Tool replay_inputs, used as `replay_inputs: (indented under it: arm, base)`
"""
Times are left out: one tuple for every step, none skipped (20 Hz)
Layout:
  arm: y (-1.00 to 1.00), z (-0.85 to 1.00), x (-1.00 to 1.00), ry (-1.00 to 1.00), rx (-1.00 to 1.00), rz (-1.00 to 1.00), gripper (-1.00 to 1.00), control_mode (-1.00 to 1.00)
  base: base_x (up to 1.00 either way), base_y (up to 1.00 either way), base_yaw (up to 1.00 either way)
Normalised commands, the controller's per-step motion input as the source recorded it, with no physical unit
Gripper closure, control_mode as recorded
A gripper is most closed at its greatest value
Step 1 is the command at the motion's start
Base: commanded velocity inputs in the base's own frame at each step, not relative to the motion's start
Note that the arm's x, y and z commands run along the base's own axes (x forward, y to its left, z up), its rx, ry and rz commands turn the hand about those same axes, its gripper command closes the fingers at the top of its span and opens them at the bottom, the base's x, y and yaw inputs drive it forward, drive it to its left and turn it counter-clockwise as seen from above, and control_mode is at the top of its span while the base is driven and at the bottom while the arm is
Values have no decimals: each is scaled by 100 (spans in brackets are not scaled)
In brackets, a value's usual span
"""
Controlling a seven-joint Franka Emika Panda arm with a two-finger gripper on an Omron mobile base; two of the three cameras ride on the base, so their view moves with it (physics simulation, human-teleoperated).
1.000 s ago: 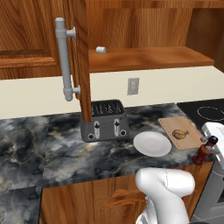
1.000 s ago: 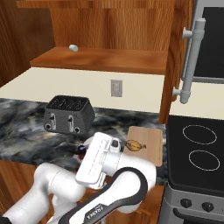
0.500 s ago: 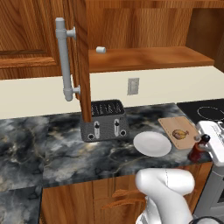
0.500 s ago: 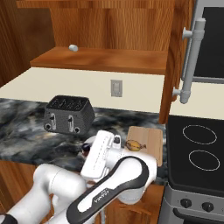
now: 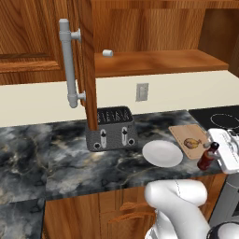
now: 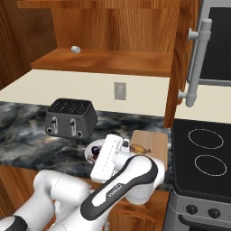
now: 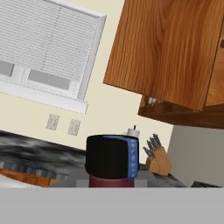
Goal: Pick the chicken drumstick from the plate and place it on the cutting board. Then pick the condiment bottle from the cabinet and place it next to the cutting board.
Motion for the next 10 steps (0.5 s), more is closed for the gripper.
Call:
replay_inputs:
  arm:
    - [-15, -28, 31, 0, 0, -1, 100, -100]
    - [-16, -27, 31, 0, 0, -1, 100, -100]
    - [-14, -27, 31, 0, 0, -1, 100, -100]
    - [-14, -26, 31, 0, 0, -1, 100, -100]
    - [-12, -28, 32, 0, 0, -1, 100, -100]
    - [-11, -28, 32, 0, 0, -1, 100, -100]
    - [-10, -28, 31, 0, 0, -1, 100, -100]
    - [-8, -28, 28, 0, 0, 0, 100, -100]
    - [-7, -28, 28, 0, 0, 0, 100, -100]
    - [-5, -29, 27, 0, 0, 0, 100, -100]
  base:
    - [0, 0, 0]
    - [0, 0, 0]
    - [0, 0, 0]
    - [0, 0, 0]
    - [0, 0, 0]
    - [0, 0, 0]
    - [0, 0, 0]
    - [0, 0, 0]
    - [0, 0, 0]
    - [0, 0, 0]
